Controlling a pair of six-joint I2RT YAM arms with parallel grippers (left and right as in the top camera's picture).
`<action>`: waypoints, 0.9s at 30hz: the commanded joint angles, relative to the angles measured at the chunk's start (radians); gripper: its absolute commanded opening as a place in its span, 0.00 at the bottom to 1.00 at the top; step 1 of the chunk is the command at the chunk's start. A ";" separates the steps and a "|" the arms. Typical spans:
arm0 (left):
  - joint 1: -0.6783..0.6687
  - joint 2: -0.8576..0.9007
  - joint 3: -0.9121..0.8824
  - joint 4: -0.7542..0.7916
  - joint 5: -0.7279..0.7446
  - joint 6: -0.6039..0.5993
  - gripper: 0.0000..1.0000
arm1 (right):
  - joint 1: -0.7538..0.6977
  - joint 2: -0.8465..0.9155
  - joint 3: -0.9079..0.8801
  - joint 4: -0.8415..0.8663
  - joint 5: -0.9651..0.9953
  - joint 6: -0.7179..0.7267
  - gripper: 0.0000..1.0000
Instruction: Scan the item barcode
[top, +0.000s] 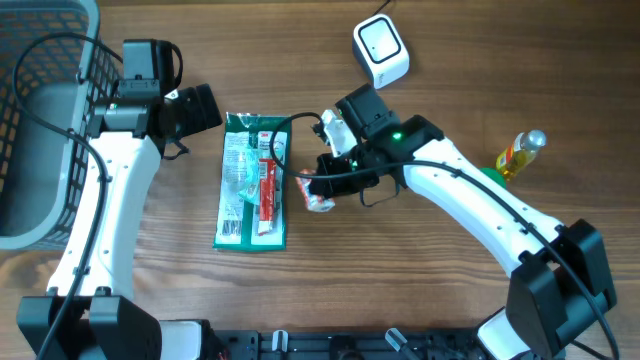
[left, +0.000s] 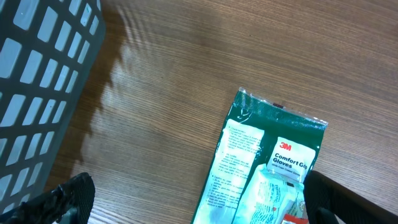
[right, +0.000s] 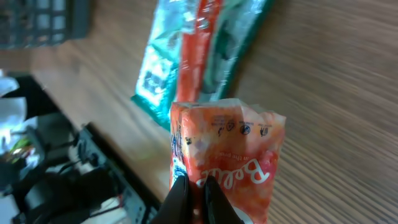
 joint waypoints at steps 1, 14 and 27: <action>0.006 0.002 0.005 0.002 -0.005 -0.009 1.00 | -0.009 -0.019 0.002 0.007 -0.113 -0.075 0.04; 0.006 0.002 0.005 0.002 -0.005 -0.009 1.00 | -0.117 -0.016 -0.127 0.224 -0.187 -0.014 0.04; 0.006 0.002 0.005 0.002 -0.005 -0.009 1.00 | -0.204 -0.014 -0.582 1.043 -0.317 0.344 0.04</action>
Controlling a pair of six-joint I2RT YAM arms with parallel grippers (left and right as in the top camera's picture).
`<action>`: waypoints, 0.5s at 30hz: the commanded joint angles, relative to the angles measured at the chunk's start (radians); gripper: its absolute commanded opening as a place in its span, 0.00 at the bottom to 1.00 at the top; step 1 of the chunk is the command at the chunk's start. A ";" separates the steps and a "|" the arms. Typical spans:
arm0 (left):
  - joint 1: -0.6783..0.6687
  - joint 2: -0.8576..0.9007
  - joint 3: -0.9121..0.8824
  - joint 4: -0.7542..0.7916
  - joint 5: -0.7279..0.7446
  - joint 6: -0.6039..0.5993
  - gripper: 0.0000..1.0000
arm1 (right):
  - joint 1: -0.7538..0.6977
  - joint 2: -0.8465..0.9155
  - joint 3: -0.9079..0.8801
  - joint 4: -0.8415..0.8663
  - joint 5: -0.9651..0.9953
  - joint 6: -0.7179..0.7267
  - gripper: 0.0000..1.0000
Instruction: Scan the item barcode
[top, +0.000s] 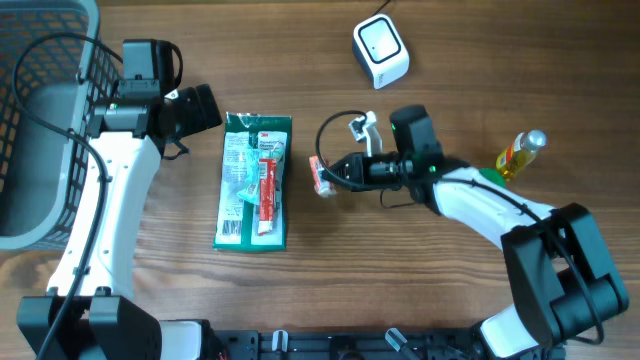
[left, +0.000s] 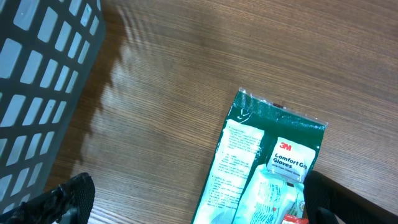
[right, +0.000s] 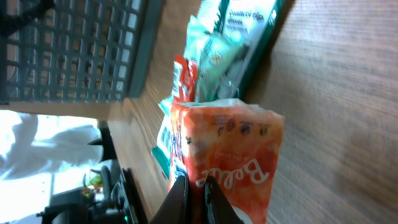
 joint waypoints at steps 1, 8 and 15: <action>0.006 0.002 0.005 0.002 -0.005 -0.009 1.00 | -0.005 -0.012 -0.090 0.144 -0.021 0.155 0.04; 0.006 0.002 0.005 0.002 -0.005 -0.009 1.00 | -0.005 -0.003 -0.154 0.222 0.069 0.226 0.04; 0.006 0.002 0.005 0.002 -0.005 -0.009 1.00 | -0.003 0.022 -0.155 0.229 0.089 0.223 0.04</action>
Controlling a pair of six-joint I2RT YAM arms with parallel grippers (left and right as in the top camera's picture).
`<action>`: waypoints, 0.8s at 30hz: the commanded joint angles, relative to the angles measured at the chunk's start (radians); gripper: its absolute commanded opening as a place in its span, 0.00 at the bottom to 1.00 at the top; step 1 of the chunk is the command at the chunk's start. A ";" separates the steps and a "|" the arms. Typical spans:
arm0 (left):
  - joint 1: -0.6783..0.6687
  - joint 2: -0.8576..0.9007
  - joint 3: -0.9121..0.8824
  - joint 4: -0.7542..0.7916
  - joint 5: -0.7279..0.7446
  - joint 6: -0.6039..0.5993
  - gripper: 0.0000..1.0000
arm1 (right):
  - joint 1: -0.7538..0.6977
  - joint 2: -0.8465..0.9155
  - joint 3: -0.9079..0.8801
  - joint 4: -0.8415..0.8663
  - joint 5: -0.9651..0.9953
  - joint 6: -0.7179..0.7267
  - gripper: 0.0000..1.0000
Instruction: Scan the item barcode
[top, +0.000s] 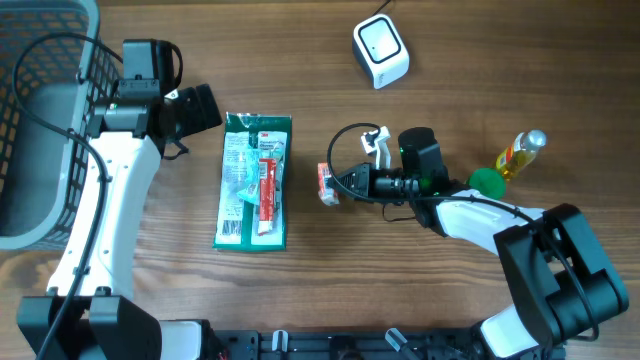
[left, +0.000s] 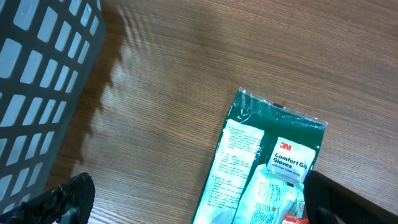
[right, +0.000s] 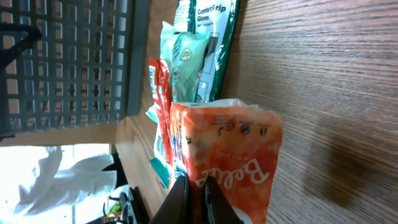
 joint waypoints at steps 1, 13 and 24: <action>0.006 0.002 0.005 0.002 -0.005 -0.009 1.00 | -0.002 0.028 -0.007 0.006 0.030 0.014 0.04; 0.006 0.002 0.005 0.002 -0.005 -0.009 1.00 | -0.002 0.093 -0.007 0.020 0.063 0.036 0.06; 0.006 0.002 0.005 0.002 -0.005 -0.009 1.00 | -0.002 0.093 -0.007 0.001 0.069 0.033 0.22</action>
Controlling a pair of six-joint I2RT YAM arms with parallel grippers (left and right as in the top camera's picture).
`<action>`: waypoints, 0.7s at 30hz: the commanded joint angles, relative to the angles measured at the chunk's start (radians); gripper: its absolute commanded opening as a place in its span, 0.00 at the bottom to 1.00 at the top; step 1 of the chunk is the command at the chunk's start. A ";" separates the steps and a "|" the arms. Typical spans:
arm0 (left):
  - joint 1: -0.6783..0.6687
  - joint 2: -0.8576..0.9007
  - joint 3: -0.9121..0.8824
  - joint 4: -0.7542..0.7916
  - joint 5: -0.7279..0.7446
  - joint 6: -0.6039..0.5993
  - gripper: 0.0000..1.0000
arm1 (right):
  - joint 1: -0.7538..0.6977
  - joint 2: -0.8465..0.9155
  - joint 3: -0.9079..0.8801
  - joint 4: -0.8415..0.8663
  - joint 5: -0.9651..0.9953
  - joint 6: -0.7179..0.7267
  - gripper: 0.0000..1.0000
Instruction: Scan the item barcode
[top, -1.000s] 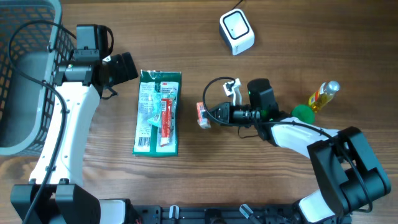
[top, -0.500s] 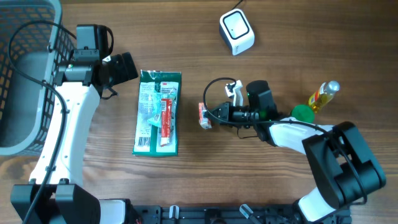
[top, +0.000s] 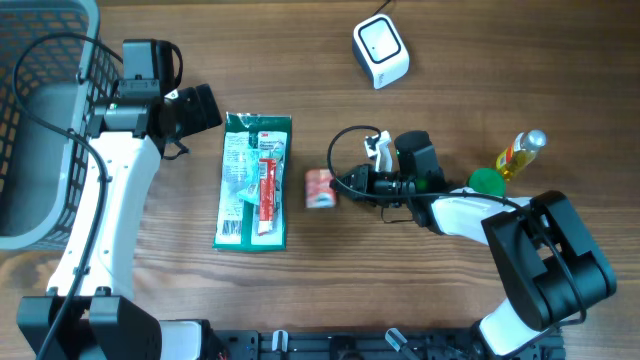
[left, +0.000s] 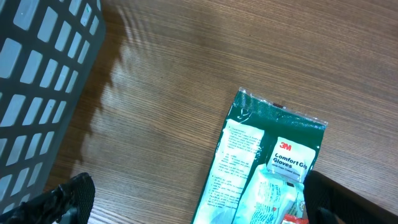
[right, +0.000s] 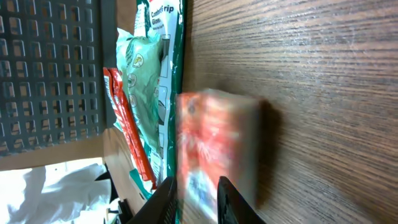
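The small orange snack packet lies on the wood table just left of my right gripper. In the right wrist view the packet is blurred, and my right gripper is open with its two fingertips apart below the packet. The white barcode scanner sits at the far middle of the table. My left gripper hangs open over the top end of the green glove pack, holding nothing.
The green glove pack, with a red-and-white item on top, lies left of the packet. A grey mesh basket fills the far left. A yellow bottle and a green round thing sit at the right.
My right gripper has opened and let go of the orange packet. The packet now lies flat on the table a little further left. The left arm has not moved.
My right gripper held the orange packet beside the glove pack with the arm reaching across the table. Then the arm stood lower and further right, the packet still pinched and held on edge. Now the packet is released onto the table.
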 joint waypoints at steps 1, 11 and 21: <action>0.006 0.002 0.005 0.002 -0.005 -0.009 1.00 | -0.002 0.023 -0.007 0.000 0.013 -0.003 0.22; 0.006 0.002 0.005 0.002 -0.005 -0.009 1.00 | 0.008 0.022 -0.007 0.104 -0.098 -0.016 0.19; 0.006 0.002 0.005 0.002 -0.005 -0.009 1.00 | 0.185 0.004 0.135 -0.076 0.099 -0.115 0.22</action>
